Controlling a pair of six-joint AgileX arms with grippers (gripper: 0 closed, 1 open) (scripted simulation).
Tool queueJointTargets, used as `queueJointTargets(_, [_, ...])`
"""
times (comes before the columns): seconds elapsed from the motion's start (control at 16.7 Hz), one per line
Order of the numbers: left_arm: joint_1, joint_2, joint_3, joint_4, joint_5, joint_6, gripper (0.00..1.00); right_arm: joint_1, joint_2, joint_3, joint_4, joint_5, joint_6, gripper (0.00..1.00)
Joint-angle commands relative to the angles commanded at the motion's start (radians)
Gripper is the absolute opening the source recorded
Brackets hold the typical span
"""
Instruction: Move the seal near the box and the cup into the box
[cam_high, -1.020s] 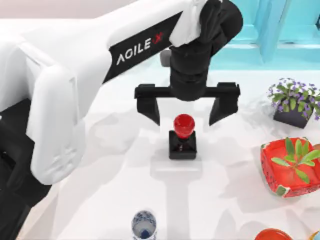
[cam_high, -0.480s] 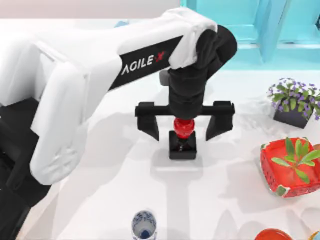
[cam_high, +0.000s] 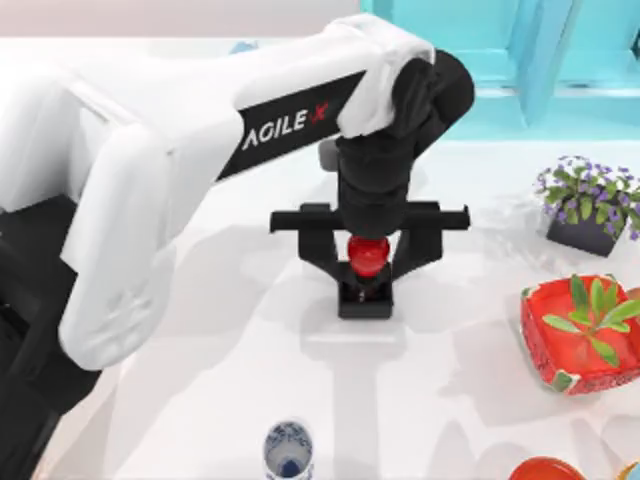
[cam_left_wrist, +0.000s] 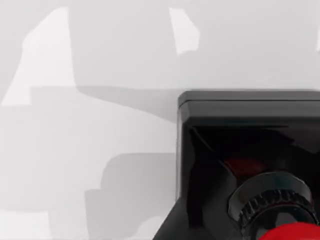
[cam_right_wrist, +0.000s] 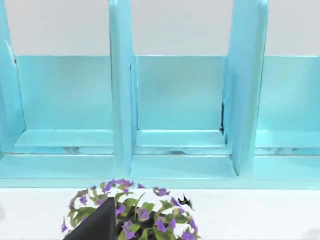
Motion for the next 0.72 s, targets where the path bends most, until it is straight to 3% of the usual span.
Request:
queueJointTargets(0.3, [0.0, 0.0, 0.0, 0.0, 0.0, 0.0, 0.02, 0.0, 0.0, 0.0, 0.0, 0.0, 0.0, 1.0])
queueJointTargets(0.72, [0.0, 0.0, 0.0, 0.0, 0.0, 0.0, 0.0, 0.0, 0.0, 0.0, 0.0, 0.0, 0.0, 1.0])
